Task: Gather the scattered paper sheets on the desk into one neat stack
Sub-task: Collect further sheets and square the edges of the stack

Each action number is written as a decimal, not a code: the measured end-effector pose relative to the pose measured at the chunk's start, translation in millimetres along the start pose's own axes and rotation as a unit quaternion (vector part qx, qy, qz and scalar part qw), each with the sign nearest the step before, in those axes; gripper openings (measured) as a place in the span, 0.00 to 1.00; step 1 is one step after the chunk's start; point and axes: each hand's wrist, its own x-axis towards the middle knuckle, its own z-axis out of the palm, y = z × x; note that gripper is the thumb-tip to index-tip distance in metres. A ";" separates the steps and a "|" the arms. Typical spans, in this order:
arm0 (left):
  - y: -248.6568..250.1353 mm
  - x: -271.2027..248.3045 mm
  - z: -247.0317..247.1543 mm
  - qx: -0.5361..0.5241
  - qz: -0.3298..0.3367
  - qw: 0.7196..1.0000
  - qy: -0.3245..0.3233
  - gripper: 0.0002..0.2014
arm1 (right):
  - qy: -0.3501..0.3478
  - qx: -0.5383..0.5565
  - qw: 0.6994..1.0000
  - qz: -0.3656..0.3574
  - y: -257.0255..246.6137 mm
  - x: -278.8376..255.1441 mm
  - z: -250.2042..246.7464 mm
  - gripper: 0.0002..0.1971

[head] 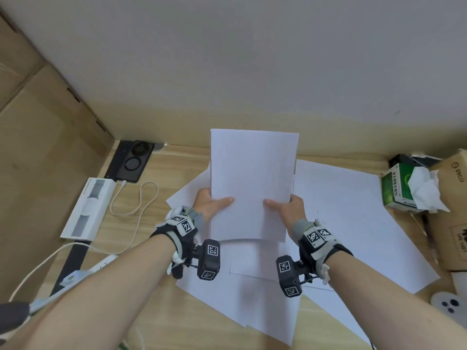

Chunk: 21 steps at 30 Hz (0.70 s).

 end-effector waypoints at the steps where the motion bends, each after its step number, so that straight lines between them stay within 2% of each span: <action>1: 0.2 -0.4 -3.1 0.014 0.001 1.000 -0.003 0.12 | -0.001 -0.018 1.000 0.004 -0.3 -2.2 -0.1 0.09; 4: -11.0 6.4 -15.5 0.054 -0.014 0.998 0.020 0.17 | 0.003 -0.069 0.997 0.038 10.5 -6.4 -0.7 0.10; 6: -30.4 18.8 -29.8 0.110 -0.060 0.990 0.065 0.22 | 0.007 -0.097 0.993 0.060 22.4 -7.8 -2.6 0.10; 9: -61.7 28.8 -59.3 0.230 -0.149 0.953 0.129 0.32 | 0.015 -0.126 0.989 0.072 44.3 -6.5 -5.0 0.11; 11: -74.2 30.7 -74.1 0.294 -0.171 0.925 0.167 0.38 | 0.025 -0.135 0.987 0.080 55.6 -7.1 -4.6 0.14; 14: -79.8 46.1 -86.1 0.340 -0.144 0.909 0.196 0.36 | 0.037 -0.119 0.988 0.092 65.9 -6.8 -1.2 0.13; 16: -73.3 56.8 -88.6 0.333 -0.164 0.906 0.202 0.31 | 0.033 -0.115 0.987 0.105 69.0 -4.7 0.0 0.10; 18: -68.6 68.8 -87.2 0.358 -0.169 0.894 0.207 0.31 | 0.030 -0.113 0.987 0.110 71.9 1.4 0.5 0.10; 21: -58.1 76.5 -80.0 0.423 -0.084 0.881 0.195 0.33 | 0.032 -0.127 0.986 0.103 74.0 7.0 2.4 0.08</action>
